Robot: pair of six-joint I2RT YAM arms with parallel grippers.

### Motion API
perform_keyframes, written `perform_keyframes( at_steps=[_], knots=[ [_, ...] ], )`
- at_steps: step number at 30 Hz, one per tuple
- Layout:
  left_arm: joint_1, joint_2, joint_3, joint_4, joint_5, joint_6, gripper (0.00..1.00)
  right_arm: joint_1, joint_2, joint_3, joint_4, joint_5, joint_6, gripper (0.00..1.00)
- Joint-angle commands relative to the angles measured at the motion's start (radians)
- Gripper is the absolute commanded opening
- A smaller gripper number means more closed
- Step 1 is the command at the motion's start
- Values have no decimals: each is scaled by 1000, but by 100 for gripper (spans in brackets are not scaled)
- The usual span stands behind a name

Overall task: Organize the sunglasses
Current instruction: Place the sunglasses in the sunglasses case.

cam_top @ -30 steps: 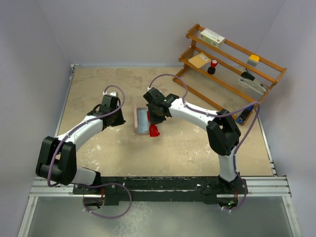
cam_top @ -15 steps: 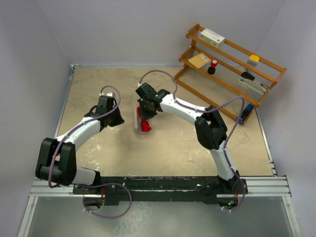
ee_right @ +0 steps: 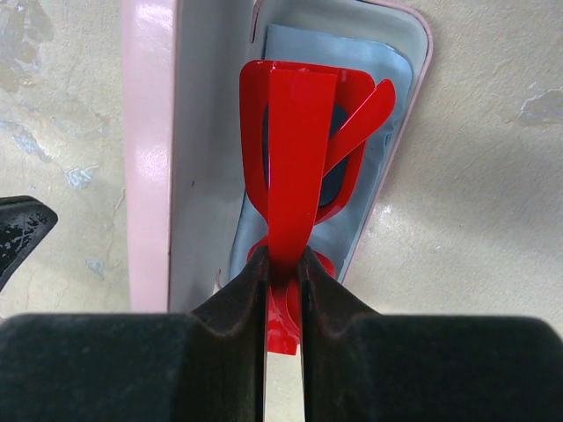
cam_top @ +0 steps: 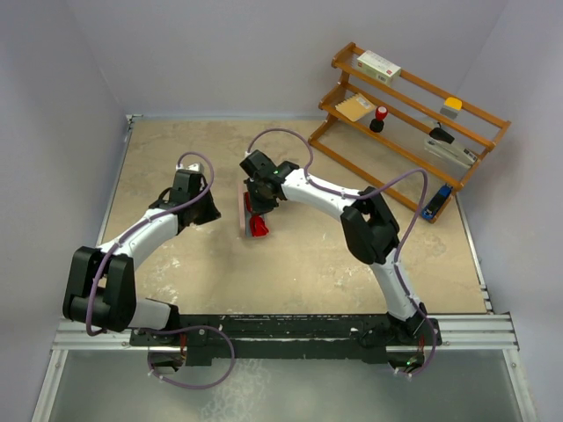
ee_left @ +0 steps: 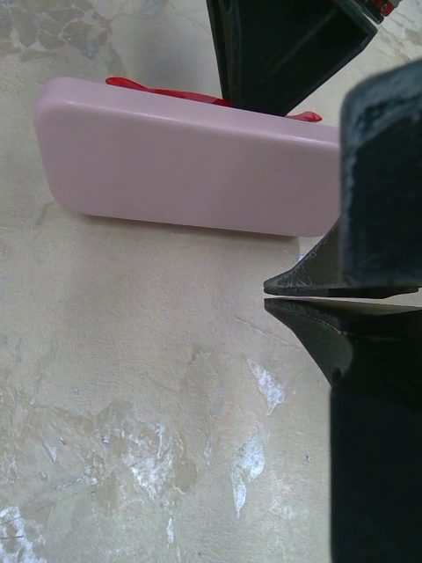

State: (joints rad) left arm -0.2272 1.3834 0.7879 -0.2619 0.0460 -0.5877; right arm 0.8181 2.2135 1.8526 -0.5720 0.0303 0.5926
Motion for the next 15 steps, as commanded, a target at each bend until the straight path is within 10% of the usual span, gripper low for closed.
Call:
perform_keyframes(
  at_steps=[1, 15],
  knots=[
    [8, -31, -7, 42, 12, -8, 0, 0, 0, 22, 30, -14, 25, 0],
    [8, -42, -18, 46, 27, -12, 0, 0, 35, 37, 45, 14, 73, 0]
  ],
)
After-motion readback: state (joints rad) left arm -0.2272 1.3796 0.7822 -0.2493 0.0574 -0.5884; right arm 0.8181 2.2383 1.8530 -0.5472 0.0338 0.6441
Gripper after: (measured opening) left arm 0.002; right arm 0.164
